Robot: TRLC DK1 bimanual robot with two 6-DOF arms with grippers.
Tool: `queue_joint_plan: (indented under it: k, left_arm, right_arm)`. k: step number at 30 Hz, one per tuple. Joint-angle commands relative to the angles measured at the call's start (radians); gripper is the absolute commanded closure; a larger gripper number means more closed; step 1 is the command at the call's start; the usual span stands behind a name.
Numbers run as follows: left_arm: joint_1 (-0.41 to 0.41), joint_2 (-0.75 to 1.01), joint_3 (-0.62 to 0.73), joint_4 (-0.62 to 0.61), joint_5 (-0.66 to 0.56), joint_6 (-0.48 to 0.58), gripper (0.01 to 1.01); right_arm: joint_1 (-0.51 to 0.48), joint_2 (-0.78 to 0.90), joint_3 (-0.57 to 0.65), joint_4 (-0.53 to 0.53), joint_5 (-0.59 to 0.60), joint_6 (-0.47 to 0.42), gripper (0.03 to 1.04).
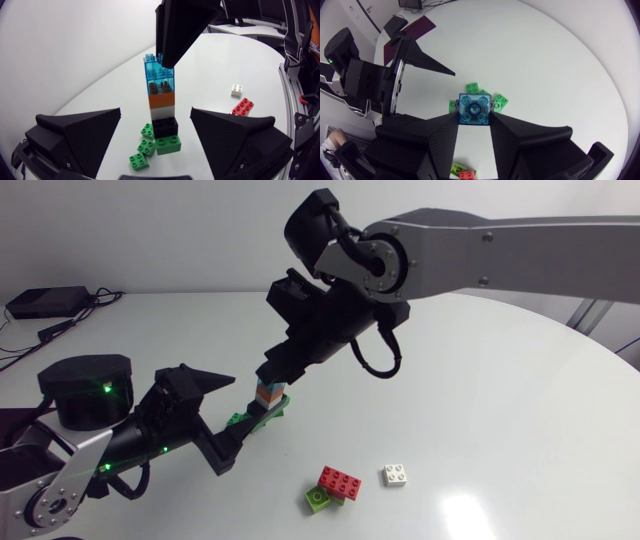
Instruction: Separate the duplo bricks
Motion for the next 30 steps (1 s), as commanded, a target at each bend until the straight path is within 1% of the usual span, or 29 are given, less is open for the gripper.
queue_joint_plan:
  k: [1, 8, 12, 15, 18, 20, 22, 24, 25, 30]
  left_arm:
    - [-0.019, 0.029, 0.048, 0.025, -0.010, -0.040, 0.056]
    - [-0.067, 0.097, 0.093, 0.071, -0.065, -0.065, 0.056]
    - [-0.073, 0.135, 0.108, 0.103, -0.084, -0.077, 0.062]
    - [-0.075, 0.152, 0.120, 0.111, -0.091, -0.082, 0.105]
    - [-0.071, 0.168, 0.123, 0.123, -0.093, -0.088, 0.182]
    - [-0.070, 0.169, 0.125, 0.126, -0.094, -0.089, 0.256]
    - [-0.068, 0.174, 0.125, 0.130, -0.094, -0.091, 0.367]
    - [-0.065, 0.178, 0.125, 0.131, -0.096, -0.092, 0.554]
    - [-0.065, 0.178, 0.125, 0.133, -0.097, -0.095, 0.589]
    - [-0.068, 0.175, 0.125, 0.133, -0.114, -0.102, 0.607]
  right_arm:
    - [-0.013, -0.022, 0.024, 0.020, -0.020, 0.039, 0.81]
    - [-0.010, -0.017, 0.021, 0.043, -0.035, 0.061, 0.81]
    - [-0.011, -0.017, 0.027, 0.048, -0.047, 0.065, 0.81]
    - [-0.013, -0.017, 0.027, 0.049, -0.052, 0.068, 0.81]
    - [-0.016, -0.020, 0.026, 0.055, -0.063, 0.075, 0.81]
    - [-0.017, -0.024, 0.022, 0.058, -0.064, 0.079, 0.81]
    - [-0.020, -0.027, 0.016, 0.062, -0.064, 0.079, 0.81]
    - [-0.023, -0.033, 0.007, 0.069, -0.066, 0.085, 0.81]
    - [-0.023, -0.036, 0.003, 0.071, -0.066, 0.085, 0.81]
    - [-0.022, -0.043, -0.027, 0.088, -0.069, 0.090, 0.81]
